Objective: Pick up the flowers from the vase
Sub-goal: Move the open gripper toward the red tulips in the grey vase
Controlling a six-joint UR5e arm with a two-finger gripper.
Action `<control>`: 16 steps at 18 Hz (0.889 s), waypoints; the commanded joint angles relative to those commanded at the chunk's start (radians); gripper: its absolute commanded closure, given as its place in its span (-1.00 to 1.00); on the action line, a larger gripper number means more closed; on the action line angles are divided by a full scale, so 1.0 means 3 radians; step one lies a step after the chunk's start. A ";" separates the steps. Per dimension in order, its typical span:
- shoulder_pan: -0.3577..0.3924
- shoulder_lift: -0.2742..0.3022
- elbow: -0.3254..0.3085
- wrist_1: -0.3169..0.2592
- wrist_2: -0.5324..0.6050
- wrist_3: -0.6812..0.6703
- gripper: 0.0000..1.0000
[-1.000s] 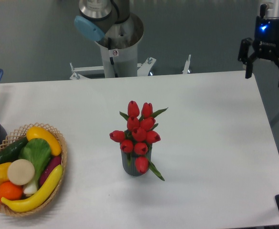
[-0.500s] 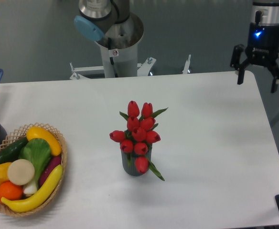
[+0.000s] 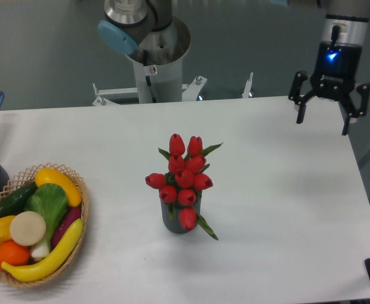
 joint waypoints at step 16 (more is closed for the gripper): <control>-0.0271 -0.0153 -0.0409 0.0036 -0.0843 0.0000 -1.00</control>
